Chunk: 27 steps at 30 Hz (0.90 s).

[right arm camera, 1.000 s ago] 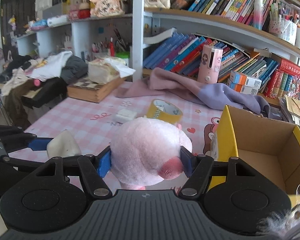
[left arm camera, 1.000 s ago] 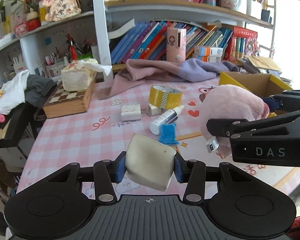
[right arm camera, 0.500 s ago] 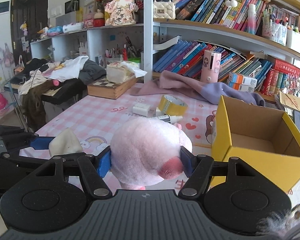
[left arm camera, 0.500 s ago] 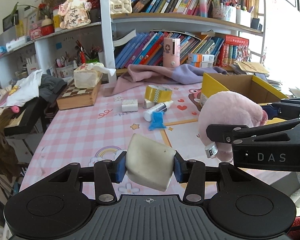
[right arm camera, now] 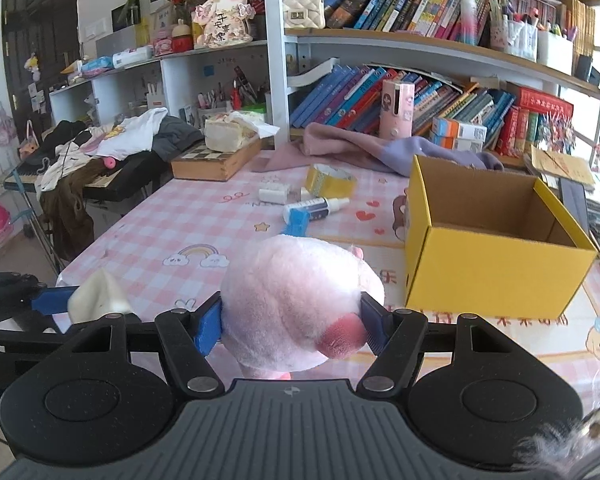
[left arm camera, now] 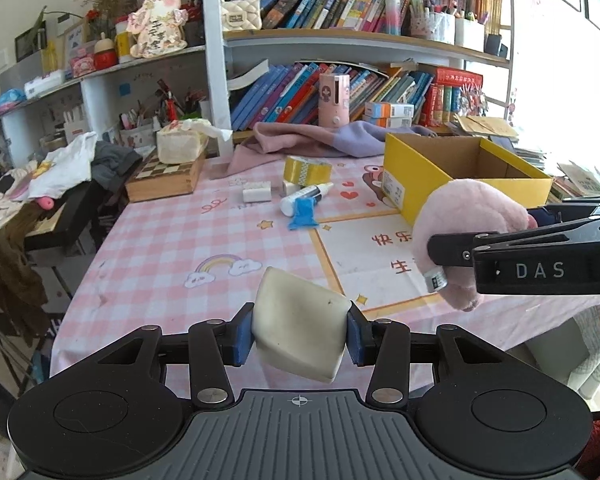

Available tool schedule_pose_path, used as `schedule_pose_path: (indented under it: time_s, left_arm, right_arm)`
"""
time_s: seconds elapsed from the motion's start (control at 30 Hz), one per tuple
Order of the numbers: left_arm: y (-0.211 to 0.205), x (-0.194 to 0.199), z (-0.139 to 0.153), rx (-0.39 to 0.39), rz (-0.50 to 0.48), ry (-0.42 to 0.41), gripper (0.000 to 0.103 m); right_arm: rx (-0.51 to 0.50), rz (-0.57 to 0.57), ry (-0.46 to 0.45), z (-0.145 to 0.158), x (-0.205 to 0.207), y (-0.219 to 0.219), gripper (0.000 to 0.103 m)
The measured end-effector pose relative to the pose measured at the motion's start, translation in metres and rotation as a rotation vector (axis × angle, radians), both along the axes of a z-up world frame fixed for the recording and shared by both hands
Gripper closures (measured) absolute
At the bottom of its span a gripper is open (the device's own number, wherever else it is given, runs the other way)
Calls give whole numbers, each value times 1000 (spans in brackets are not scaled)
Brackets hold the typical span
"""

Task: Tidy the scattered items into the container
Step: 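Carry the pig with the right tool while the left tool carries the sponge to the box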

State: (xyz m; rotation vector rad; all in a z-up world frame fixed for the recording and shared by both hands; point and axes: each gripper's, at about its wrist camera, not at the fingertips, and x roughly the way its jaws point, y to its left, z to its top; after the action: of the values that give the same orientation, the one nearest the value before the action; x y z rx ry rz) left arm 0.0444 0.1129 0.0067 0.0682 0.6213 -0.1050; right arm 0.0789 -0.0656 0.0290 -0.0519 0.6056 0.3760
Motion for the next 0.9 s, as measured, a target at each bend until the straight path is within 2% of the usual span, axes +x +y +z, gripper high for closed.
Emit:
schedule_pose_path:
  time_s: [0.23,0.9]
  left_arm:
    - [-4,-10,2,-30,-9,-19,60]
    - [-51,-15,-5,-54,-253,9,60]
  right_arm:
    - [-9,-29,26,-1,-16,-12,37]
    - [-24,-247,74,-7,-60,-63,37]
